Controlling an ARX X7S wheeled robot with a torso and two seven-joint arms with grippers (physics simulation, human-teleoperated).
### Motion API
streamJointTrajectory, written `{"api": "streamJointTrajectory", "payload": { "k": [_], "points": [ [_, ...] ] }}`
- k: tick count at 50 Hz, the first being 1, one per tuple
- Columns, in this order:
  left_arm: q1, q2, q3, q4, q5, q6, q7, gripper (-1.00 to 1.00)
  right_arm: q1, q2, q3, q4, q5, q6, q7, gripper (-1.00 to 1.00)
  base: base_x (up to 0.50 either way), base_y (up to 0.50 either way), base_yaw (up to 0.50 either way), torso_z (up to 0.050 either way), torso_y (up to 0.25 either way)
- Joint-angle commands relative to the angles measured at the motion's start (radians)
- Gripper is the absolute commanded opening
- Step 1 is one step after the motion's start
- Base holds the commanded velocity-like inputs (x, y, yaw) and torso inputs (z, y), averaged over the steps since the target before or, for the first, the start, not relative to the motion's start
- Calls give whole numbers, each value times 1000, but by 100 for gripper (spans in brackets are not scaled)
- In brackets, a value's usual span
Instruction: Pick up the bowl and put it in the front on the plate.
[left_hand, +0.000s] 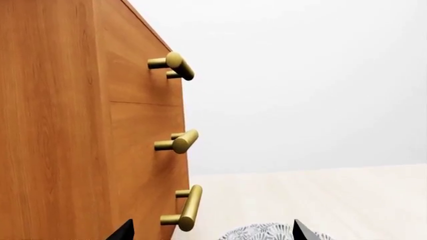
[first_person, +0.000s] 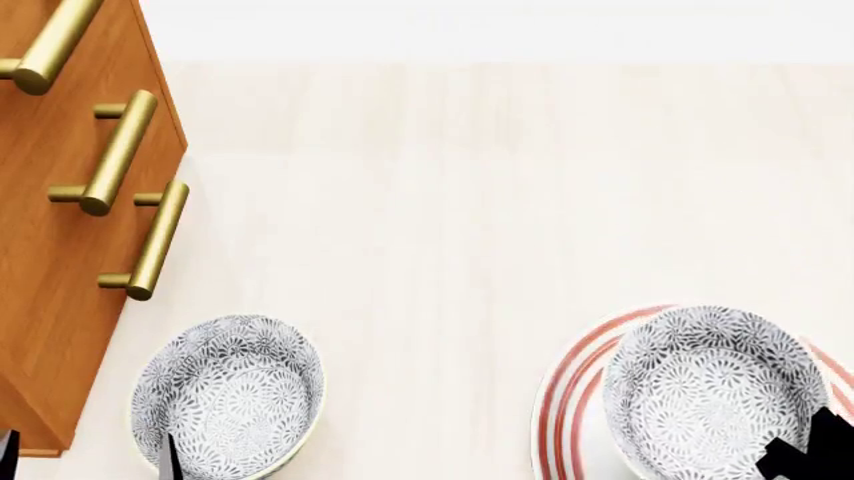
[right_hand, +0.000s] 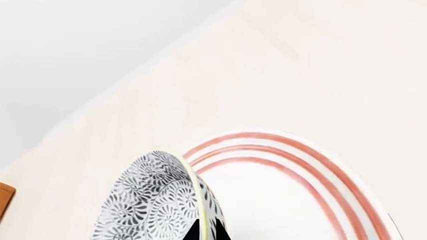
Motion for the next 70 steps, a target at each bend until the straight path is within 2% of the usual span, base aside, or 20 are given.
{"api": "streamJointTrajectory", "payload": {
  "k": [1,38,39,59,64,66,67,70],
  "points": [
    [-2,8,-6,-5,3,1,9,100,29,-34,-24,16,-39,11,-29,-100,0,0,0,0,0],
    [-9,1,1,-10,-10,-4,3,100,61,-57,-75,82,-107,24,-30,-100,0,0,0,0,0],
    [-8,1,1,-10,-9,-5,2,100,55,-48,-69,69,-102,26,-26,100,0,0,0,0,0],
    [-7,-5,-1,9,-7,-9,-9,100,2,89,142,-83,-69,-30,112,100,0,0,0,0,0],
    [-8,-14,-8,35,-19,-22,-9,100,-4,83,239,-124,-121,-90,314,100,0,0,0,0,0],
    [-9,-17,-14,47,-23,-30,-12,100,-19,73,236,-135,-189,-101,364,100,0,0,0,0,0],
    [-9,-20,-21,61,-30,-39,-15,100,-39,61,232,-149,-290,-117,423,100,0,0,0,0,0],
    [-9,-27,-32,84,-39,-50,-20,100,-70,14,226,-169,-319,-132,462,100,0,0,0,0,0]
  ]
}}
